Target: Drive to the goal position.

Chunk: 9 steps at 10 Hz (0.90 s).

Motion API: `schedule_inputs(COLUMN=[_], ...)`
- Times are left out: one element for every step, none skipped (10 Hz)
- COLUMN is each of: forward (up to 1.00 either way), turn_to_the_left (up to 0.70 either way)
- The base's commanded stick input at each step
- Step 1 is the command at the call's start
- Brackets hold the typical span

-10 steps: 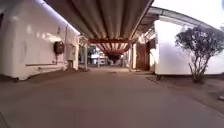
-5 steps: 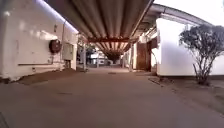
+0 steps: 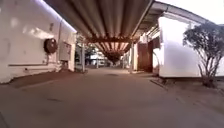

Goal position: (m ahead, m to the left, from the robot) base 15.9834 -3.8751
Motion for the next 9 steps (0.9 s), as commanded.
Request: schedule_inputs(forward=[0.7,0.7,0.7,0.7,0.7,0.7,0.7,0.7,0.7], turn_to_the_left=[0.0,0.0,0.0,0.0,0.0,0.0,0.0,0.0,0.0])
